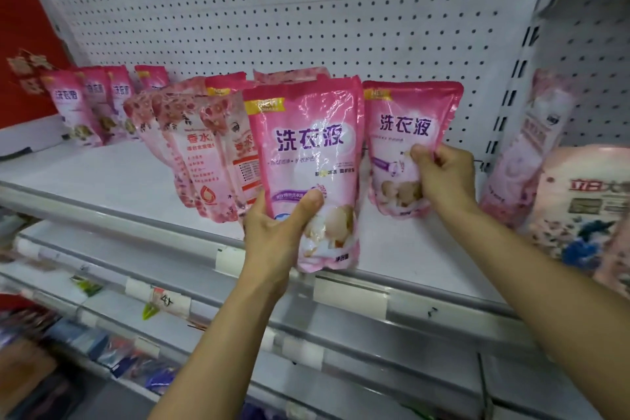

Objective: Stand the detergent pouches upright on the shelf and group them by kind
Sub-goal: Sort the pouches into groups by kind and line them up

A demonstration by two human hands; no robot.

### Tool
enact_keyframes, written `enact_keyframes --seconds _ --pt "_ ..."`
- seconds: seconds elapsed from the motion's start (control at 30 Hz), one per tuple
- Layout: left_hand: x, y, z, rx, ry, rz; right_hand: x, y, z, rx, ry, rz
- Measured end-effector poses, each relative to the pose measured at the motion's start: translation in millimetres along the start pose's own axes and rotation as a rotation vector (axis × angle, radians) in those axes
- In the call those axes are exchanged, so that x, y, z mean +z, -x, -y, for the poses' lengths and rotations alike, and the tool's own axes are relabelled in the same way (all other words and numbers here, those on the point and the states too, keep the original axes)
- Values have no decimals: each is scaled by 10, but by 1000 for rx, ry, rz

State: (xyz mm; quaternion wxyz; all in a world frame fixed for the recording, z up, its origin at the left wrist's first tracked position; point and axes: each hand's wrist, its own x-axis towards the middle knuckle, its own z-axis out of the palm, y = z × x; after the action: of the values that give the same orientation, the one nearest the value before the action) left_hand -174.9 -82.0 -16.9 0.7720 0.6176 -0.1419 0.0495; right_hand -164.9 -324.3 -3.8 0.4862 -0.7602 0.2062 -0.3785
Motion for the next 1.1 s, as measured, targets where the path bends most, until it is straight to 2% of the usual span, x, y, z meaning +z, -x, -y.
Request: enact_keyframes --seconds 0.17,0.3,0.43,0.67,0.87,1.1 --pt "172 291 -23 -16 52 -21 -470 531 58 -132 -27 -34" --pt "280 539 -40 -22 89 -54 -511 838 -77 -84 -208 222" --pt "320 775 -44 -65 118 -125 -494 834 -118 -154 -159 382" --pt "178 1137 -100 -85 118 -233 -572 869 -30 -80 -335 360" --pt "-45 1332 -194 -67 112 -267 -713 1301 239 34 -732 359" --pt "-621 1455 -296 -30 57 -323 -404 2072 491 -12 -692 468"
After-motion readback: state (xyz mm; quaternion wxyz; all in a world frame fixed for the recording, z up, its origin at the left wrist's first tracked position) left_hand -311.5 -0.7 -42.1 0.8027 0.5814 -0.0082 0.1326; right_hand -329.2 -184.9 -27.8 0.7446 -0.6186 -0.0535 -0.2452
